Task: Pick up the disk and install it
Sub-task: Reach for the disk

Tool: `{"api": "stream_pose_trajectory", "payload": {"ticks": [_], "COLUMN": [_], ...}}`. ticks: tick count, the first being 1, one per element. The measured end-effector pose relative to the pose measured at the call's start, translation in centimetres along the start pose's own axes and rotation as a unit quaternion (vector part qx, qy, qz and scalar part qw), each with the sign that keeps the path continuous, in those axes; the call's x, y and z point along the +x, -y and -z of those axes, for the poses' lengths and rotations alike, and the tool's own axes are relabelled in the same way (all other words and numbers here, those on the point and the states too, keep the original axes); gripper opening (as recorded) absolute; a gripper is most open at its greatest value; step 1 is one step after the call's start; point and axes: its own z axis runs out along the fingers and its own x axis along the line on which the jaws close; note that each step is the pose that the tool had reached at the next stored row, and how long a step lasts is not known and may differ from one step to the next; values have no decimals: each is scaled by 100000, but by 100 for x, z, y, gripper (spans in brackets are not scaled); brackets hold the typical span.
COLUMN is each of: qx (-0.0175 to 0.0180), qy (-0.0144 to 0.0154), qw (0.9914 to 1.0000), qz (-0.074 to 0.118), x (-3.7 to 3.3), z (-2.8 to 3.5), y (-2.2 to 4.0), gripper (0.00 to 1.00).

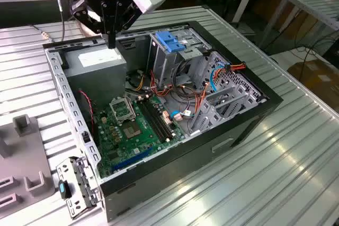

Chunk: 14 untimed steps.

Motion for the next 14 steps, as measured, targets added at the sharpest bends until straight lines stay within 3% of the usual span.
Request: {"api": "stream_pose_trajectory", "payload": {"ticks": [14], "qx": [3], "qy": [0], "qw": [100000], "qz": [1], "x": [40], "z": [1], "y": [3], "gripper": [11]}}
